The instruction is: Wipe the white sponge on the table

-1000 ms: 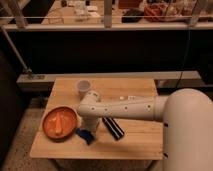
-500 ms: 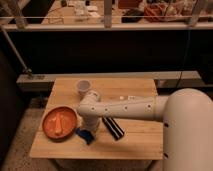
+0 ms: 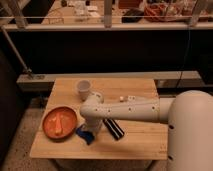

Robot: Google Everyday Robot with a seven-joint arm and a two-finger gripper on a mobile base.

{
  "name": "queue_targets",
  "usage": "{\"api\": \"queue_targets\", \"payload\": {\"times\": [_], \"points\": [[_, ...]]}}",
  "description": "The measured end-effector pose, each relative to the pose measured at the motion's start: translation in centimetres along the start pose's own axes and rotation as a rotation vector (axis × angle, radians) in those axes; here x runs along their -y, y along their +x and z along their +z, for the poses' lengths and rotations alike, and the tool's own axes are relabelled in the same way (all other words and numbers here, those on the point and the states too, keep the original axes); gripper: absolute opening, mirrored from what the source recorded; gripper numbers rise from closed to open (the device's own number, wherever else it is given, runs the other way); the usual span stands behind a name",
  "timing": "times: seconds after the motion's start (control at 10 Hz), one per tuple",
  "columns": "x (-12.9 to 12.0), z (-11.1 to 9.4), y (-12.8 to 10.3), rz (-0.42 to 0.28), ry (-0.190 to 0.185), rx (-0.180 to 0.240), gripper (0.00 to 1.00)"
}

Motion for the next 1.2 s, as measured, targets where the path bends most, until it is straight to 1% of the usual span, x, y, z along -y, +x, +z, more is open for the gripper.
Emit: {"api": "queue_targets", "payload": {"times": [0.2, 0.6, 0.8, 1.0, 1.2], "points": [[-0.2, -0.1, 0.0, 0.022, 0.017, 0.008, 0.07], [-4.1, -0.5, 2.5, 0.080, 0.021, 0.019, 0.07], [-4.2, -0.6, 2.8, 0.097, 0.025, 0.027, 0.07], [-5.1, -0.7, 3.1, 0.115, 0.028, 0.025, 0.07], [-5.1, -0.8, 2.9, 0.126, 0.029, 0.029, 0.07]]}}
